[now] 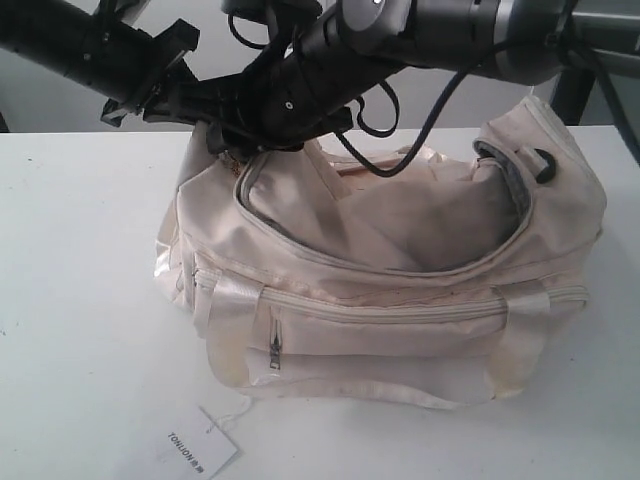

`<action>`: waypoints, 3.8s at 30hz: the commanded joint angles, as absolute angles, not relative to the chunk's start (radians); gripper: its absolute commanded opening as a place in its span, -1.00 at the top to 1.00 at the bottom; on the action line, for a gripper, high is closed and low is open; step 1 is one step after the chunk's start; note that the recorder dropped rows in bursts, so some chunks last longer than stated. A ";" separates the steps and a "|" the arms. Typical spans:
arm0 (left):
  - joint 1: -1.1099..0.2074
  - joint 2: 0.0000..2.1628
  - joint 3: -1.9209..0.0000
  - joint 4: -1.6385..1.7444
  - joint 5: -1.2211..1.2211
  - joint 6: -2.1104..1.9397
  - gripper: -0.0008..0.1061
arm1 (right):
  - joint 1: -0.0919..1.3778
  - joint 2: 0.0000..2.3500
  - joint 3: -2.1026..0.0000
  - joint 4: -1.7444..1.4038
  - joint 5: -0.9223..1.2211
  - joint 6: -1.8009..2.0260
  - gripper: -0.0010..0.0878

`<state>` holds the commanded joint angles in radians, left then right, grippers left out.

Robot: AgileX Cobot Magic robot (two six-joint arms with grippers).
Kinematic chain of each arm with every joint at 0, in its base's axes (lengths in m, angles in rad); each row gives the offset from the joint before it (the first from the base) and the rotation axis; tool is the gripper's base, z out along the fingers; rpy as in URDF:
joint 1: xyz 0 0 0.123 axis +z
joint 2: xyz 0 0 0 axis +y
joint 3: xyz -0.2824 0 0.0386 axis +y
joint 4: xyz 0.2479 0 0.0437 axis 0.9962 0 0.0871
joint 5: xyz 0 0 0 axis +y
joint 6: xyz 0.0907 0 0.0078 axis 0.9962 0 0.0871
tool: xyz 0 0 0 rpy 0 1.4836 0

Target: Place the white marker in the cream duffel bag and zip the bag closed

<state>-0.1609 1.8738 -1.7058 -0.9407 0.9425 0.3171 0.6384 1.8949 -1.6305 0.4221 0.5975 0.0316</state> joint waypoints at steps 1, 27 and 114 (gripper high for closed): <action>-0.161 1.874 -1.706 -0.942 0.944 0.317 0.99 | 0.638 1.901 -1.631 0.422 0.598 0.034 0.16; -0.161 1.874 -1.706 -0.919 0.962 0.317 0.99 | 0.638 1.779 -1.631 0.429 0.789 0.093 0.98; -0.163 1.874 -1.706 -0.805 0.936 0.314 0.99 | 0.679 1.820 -1.532 0.545 0.923 -0.062 0.29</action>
<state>-0.1626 1.8738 -1.7058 -0.8055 0.9360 0.3144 0.6785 1.8205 -1.5319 0.5454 0.9232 -0.0618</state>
